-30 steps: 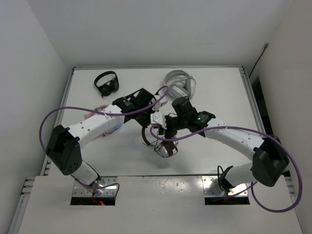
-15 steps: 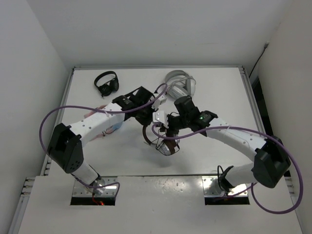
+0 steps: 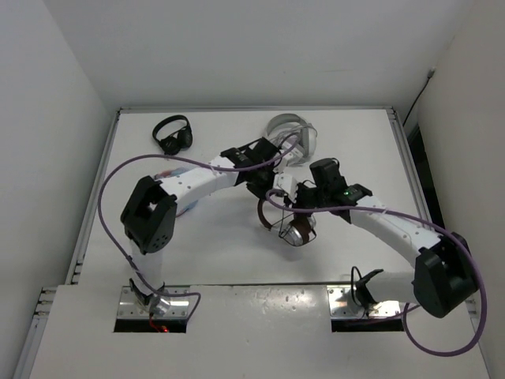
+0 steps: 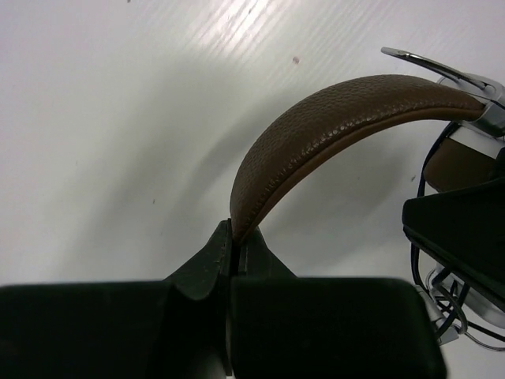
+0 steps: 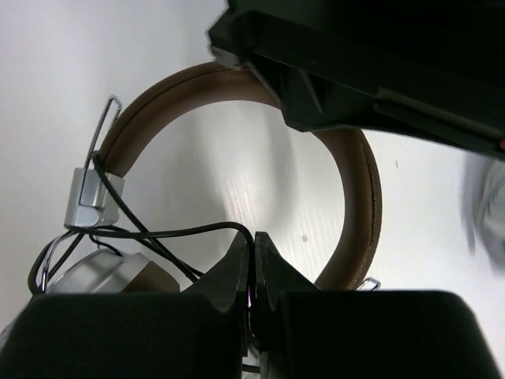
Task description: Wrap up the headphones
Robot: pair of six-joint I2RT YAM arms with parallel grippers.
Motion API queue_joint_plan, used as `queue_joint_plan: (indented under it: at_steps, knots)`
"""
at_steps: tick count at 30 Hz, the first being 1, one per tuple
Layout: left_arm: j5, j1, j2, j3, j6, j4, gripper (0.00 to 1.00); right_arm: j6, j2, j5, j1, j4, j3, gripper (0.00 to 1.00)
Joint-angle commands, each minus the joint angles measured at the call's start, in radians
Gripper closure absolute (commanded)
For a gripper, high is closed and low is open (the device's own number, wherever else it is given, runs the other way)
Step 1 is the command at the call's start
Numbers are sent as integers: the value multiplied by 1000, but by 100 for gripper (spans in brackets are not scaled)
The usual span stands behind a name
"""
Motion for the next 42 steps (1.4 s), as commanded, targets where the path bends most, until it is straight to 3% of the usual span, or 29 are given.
queue_joint_plan:
  at_steps: [1,12,24,28,29,32,33,36,42]
  knots:
    - [20,-21,45,106,-63,69,100,29,-24,29,-85,1,-44,100]
    - [-83,-49,335,381,-110,69,100,-15,133,47,-296,63,-53,100]
    - [-92,-49,504,521,-139,110,100,-15,342,88,-325,82,37,100]
    - [-75,-40,523,531,-150,110,90,-6,367,107,-325,67,71,100]
    - [-65,-39,524,531,-150,110,81,-6,376,107,-316,66,80,100]
    - [-52,-29,524,521,-150,110,70,-6,376,130,-316,66,80,99]
    - [-40,-29,513,511,-159,121,52,-6,376,130,-316,66,80,99]
    - [-28,-7,504,501,-170,130,45,-6,376,130,-316,57,80,99]
    - [70,25,357,352,-191,251,44,-6,376,130,-306,57,80,99]
